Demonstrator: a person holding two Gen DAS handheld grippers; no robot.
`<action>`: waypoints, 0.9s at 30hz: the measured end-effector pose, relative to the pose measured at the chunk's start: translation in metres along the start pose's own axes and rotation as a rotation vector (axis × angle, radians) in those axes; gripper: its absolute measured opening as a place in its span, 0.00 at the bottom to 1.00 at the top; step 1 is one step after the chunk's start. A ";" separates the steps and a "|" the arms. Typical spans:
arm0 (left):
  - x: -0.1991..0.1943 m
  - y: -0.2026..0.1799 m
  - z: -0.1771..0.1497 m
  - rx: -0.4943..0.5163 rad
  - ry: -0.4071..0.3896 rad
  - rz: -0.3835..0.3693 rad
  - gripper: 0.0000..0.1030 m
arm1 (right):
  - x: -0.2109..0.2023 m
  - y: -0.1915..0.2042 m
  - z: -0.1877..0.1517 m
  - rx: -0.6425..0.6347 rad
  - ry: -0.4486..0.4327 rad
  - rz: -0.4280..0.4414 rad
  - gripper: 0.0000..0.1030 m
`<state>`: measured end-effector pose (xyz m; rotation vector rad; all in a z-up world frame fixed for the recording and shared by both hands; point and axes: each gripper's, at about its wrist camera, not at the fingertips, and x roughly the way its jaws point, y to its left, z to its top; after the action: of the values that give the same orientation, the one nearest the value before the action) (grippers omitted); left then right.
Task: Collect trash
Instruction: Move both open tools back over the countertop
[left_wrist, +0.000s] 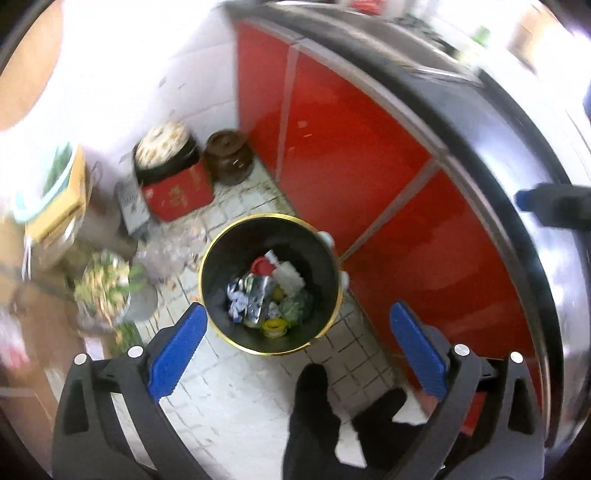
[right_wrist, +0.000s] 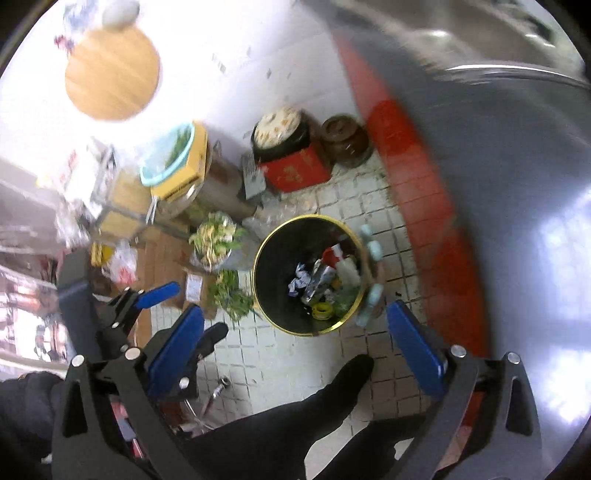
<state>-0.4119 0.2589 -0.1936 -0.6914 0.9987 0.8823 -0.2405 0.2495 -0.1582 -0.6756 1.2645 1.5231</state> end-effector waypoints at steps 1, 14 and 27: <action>-0.006 -0.011 0.004 0.026 -0.007 0.000 0.94 | -0.025 -0.010 -0.009 0.015 -0.030 -0.017 0.93; -0.065 -0.248 0.049 0.465 -0.050 -0.254 0.94 | -0.255 -0.136 -0.196 0.437 -0.423 -0.366 0.93; -0.125 -0.470 0.009 0.796 -0.072 -0.379 0.94 | -0.365 -0.186 -0.380 0.955 -0.559 -0.813 0.93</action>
<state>-0.0318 0.0020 -0.0308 -0.1496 1.0065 0.1347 -0.0092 -0.2407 -0.0219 -0.0607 0.9331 0.2930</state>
